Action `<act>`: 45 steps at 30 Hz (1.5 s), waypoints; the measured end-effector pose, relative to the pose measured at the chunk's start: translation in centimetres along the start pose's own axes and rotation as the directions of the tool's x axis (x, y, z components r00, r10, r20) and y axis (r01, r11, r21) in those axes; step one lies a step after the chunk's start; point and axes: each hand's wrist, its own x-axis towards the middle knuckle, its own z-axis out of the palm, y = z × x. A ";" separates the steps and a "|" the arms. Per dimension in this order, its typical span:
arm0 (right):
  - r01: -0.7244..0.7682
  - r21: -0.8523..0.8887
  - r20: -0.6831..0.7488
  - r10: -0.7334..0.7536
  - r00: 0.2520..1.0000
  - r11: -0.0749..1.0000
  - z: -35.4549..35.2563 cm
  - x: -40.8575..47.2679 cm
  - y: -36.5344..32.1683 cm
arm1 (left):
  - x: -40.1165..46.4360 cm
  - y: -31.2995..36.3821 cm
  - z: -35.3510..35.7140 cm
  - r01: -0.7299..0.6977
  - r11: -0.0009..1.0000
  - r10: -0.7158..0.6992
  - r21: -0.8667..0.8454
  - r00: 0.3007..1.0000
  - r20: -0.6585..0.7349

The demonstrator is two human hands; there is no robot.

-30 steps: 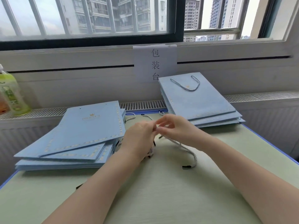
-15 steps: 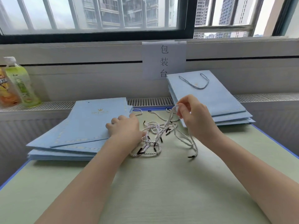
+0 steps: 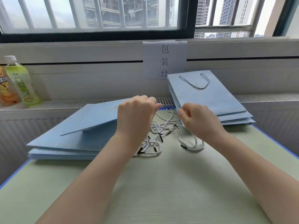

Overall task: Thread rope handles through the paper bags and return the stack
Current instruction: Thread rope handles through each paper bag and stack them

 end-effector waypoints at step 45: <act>-0.297 0.636 0.261 0.164 0.951 0.712 -0.2 0.4 -0.2 | 0.0 -5.4 1.2 0.840 0.483 -0.731 -0.247 0.542 0.414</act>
